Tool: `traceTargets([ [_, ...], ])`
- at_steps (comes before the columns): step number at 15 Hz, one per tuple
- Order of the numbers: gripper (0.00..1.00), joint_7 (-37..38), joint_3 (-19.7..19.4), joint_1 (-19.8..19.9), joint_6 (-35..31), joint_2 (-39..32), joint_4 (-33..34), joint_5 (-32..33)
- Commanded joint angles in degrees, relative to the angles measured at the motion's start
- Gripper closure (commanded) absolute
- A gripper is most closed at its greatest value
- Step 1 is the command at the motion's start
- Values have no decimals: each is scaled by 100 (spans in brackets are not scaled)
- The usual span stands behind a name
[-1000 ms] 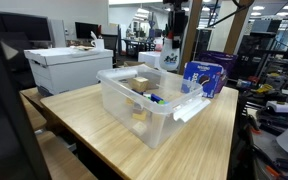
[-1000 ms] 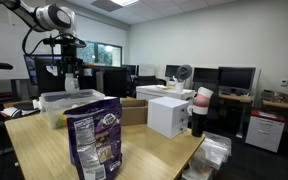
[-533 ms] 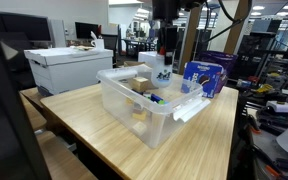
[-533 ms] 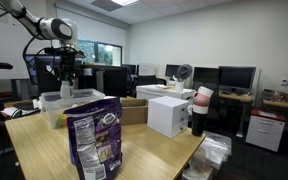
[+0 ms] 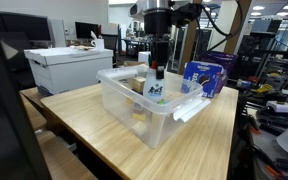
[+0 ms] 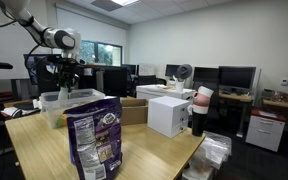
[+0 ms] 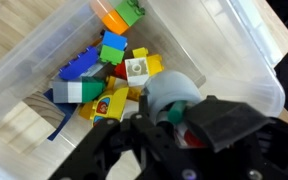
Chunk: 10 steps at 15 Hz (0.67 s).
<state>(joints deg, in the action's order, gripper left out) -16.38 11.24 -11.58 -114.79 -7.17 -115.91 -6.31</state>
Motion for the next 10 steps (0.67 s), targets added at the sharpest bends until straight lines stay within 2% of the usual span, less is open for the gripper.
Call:
traceTargets([
  [1,66,-344,54,99,136,-152,218,-367],
  [5,66,-702,96,167,219,-400,214,-942],
  [10,66,-809,136,128,-8,-354,-132,-1002],
])
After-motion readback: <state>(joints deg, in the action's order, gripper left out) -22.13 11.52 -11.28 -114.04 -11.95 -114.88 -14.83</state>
